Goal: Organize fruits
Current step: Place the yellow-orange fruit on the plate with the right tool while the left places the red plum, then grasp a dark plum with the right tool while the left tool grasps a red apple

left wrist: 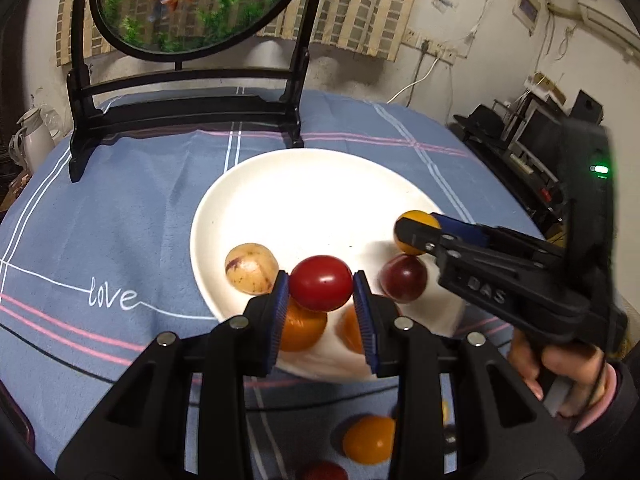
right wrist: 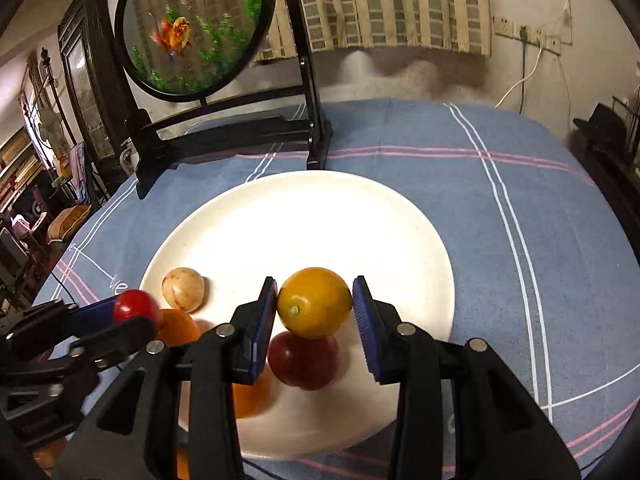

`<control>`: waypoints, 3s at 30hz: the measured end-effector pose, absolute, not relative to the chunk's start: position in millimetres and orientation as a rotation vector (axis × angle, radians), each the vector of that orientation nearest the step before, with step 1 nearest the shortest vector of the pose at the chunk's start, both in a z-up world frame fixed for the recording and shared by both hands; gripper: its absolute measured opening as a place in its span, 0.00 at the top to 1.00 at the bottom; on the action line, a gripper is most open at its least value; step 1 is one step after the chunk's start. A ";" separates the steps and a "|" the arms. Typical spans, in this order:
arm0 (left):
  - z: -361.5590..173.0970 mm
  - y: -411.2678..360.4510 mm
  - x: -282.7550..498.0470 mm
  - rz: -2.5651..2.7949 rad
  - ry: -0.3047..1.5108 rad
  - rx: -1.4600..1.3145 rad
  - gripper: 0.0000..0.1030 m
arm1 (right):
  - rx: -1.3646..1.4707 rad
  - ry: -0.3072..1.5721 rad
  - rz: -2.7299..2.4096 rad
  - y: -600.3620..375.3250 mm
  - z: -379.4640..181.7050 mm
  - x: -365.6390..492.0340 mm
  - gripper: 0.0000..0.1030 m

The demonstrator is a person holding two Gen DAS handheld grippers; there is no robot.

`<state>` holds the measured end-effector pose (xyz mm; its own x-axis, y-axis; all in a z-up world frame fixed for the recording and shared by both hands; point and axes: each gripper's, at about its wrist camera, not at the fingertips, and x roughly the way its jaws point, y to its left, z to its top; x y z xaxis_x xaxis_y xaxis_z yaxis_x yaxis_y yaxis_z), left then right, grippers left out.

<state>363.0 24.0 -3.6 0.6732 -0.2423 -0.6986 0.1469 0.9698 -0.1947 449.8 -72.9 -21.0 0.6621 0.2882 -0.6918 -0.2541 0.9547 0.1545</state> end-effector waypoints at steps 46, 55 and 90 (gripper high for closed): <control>-1.9 85.9 258.5 0.019 0.744 -0.088 0.05 | -0.114 0.974 0.522 -75.6 -49.3 293.7 0.60; -1.9 89.0 255.3 -0.021 0.760 -0.102 0.05 | -0.106 0.956 0.523 -74.8 -56.1 295.2 0.71; -58.1 51.7 243.8 -0.370 0.964 0.064 0.63 | -0.032 0.915 0.460 -90.9 -41.2 292.9 0.71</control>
